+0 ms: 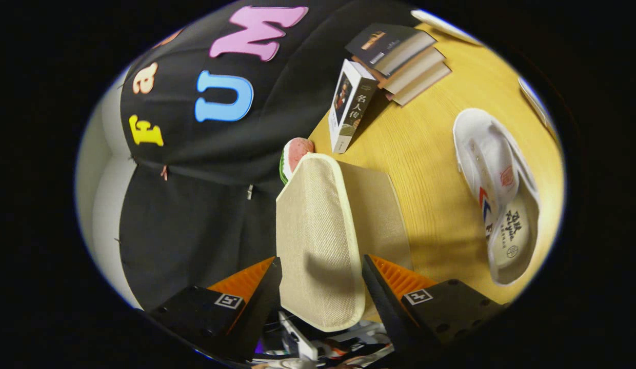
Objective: Open the storage box then place both shoes into the box .Put the left shoe in first, then the right shoe, with the right side of both shoes facing outward in a uniform manner.
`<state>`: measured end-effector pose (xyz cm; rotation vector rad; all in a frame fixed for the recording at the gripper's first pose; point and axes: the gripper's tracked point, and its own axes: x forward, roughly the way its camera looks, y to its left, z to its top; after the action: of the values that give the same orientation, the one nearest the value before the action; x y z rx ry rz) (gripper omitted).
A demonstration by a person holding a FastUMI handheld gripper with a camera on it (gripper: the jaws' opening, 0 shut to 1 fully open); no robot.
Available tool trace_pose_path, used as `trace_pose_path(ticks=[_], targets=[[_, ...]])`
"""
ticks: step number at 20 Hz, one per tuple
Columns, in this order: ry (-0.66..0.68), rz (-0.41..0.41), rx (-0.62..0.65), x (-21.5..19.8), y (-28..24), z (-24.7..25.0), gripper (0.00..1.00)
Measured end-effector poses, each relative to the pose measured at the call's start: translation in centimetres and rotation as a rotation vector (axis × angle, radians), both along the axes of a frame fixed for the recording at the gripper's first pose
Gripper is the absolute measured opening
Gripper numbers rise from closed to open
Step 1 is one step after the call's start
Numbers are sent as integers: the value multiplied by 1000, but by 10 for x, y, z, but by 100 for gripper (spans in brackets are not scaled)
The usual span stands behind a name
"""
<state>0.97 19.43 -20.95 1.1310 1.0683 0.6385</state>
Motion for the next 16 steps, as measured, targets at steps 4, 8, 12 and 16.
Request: trace_pose_path(ticks=[4, 8, 12, 16], targets=[[3, 27, -3, -1, 5, -14, 95], [35, 120, 50, -20, 22, -13, 96], [135, 111, 107, -21, 26, -14, 62], [220, 50, 171, -18, 21, -7, 29]])
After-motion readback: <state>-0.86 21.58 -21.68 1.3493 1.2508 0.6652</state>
